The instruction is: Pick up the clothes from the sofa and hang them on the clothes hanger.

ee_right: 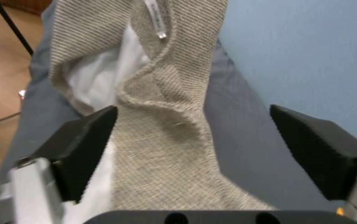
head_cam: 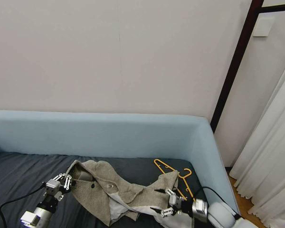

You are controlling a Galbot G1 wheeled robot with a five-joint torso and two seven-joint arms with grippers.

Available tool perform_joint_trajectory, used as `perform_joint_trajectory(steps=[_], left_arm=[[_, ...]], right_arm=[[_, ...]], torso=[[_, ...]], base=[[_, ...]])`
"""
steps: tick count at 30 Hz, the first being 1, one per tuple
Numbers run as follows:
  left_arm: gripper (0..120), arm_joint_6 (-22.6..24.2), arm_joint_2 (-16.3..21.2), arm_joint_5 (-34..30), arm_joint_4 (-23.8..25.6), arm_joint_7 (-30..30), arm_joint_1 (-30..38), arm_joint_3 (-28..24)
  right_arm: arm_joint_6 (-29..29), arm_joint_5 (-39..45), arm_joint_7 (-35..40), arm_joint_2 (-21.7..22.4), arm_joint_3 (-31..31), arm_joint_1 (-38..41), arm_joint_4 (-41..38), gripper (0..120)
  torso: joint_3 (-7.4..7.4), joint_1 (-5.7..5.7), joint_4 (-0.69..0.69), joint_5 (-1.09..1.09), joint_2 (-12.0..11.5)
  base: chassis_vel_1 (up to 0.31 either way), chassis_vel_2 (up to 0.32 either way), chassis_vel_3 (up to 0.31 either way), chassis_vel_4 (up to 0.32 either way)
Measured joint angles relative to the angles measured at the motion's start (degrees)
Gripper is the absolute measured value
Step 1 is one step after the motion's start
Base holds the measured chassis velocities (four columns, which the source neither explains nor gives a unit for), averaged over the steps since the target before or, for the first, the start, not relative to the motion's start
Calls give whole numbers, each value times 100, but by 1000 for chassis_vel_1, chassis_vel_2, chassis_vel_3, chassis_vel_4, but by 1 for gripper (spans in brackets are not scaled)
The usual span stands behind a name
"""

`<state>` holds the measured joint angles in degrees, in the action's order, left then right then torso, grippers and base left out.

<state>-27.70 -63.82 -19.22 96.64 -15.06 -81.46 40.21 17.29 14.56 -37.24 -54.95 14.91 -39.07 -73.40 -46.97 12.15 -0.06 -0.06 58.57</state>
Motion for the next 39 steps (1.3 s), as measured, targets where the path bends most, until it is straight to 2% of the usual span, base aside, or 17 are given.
perform_joint_trajectory(steps=[3,4,6,11,15,17,24,28,33,34,37,38,39], left_arm=[[0,33,-106,43,93,31,-43,23],[0,33,-106,43,93,31,-43,23],[0,48,-157,57,148,45,-70,46],[0,63,-211,63,202,66,-99,76],[0,65,-234,66,207,77,-108,88],[0,66,-254,79,206,87,-117,93],[0,65,-271,91,179,103,-116,97],[0,70,-273,107,149,118,-90,94],[0,74,-291,155,128,141,-96,91],[0,74,-291,155,128,141,-96,91],[0,74,-282,158,104,160,-93,90],[0,74,-282,158,104,160,-93,90],[0,74,-281,160,94,178,-88,80]], right_arm=[[39,-157,-581,-383,138,530,754,100],[39,-157,-581,-383,138,530,754,100],[95,-385,-1165,-654,144,812,1319,100],[108,-646,-1770,-949,147,1081,1872,100],[108,-843,-1973,-1117,132,1211,2130,100],[111,-1084,-2154,-1341,57,1364,2430,100],[162,-1225,-2107,-1725,-1,1620,2939,100],[149,-1312,-2135,-1934,-25,1763,3190,95],[71,-1572,-2406,-2082,-89,1894,3404,71],[71,-1572,-2406,-2082,-89,1894,3404,71],[102,-1615,-2482,-2039,-104,1882,3378,57],[102,-1615,-2482,-2039,-104,1882,3378,57],[143,-1615,-2490,-2035,-113,1857,3369,51]], torso=[[0,0,0,1,0],[0,0,0,1,0],[0,0,-1,1,0],[0,0,-2,0,0],[0,0,-2,1,0],[0,0,-1,1,0],[0,0,-1,1,0],[0,0,-1,0,0],[1,0,-1,1,0],[1,0,-1,1,0],[1,0,-2,1,0],[1,0,-2,1,0],[1,0,-2,1,0]], base=[[0,0,0,0],[0,0,0,0],[0,0,0,0],[0,0,0,0],[0,0,0,0],[0,0,0,0],[0,0,0,0],[0,0,0,0],[0,0,0,0],[0,0,0,0],[0,0,0,0],[0,0,0,0],[0,0,0,0]])
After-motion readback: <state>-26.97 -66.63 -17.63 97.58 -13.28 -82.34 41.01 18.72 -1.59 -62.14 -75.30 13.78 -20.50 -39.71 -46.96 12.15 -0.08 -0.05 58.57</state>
